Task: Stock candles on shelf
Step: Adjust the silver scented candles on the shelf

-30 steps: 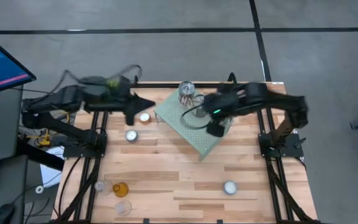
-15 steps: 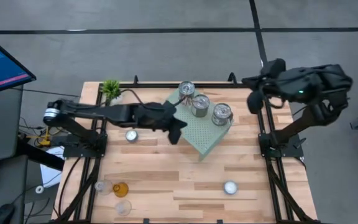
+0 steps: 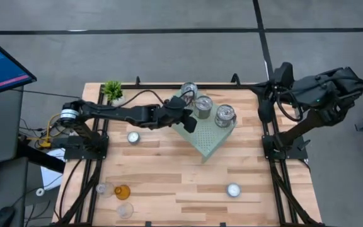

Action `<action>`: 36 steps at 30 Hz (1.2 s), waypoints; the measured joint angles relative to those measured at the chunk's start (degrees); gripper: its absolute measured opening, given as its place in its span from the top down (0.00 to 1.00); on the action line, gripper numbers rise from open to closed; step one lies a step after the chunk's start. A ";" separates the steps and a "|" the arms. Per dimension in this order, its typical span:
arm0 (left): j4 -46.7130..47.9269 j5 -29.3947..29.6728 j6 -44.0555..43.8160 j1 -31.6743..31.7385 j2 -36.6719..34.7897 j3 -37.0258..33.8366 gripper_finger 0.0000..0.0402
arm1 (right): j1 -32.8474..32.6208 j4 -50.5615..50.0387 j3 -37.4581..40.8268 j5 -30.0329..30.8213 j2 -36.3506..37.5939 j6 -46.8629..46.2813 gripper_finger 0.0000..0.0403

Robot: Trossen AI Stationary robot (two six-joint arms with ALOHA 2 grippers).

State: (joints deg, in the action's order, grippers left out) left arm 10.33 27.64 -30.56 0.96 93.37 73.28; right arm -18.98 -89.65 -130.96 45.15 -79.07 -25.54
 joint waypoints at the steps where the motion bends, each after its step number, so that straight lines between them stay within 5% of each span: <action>1: -0.60 0.21 -0.05 0.39 0.53 0.00 1.00 | -0.26 -0.02 0.00 0.07 0.00 0.12 1.00; 26: -8.57 -5.39 -1.40 4.22 3.18 0.00 1.00 | -0.57 -0.37 0.00 -0.04 0.02 3.04 1.00; 30: -5.73 -9.47 -1.24 4.24 0.04 -0.04 1.00 | -0.57 -0.37 0.00 -0.04 0.02 3.04 1.00; 36: 6.48 -5.64 3.46 3.55 -9.13 0.03 1.00 | -0.57 -0.37 0.00 -0.02 0.02 3.04 1.00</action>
State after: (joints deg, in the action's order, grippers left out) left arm 16.81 22.00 -27.10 4.51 84.24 73.30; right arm -19.55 -90.02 -130.96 45.12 -79.05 -22.50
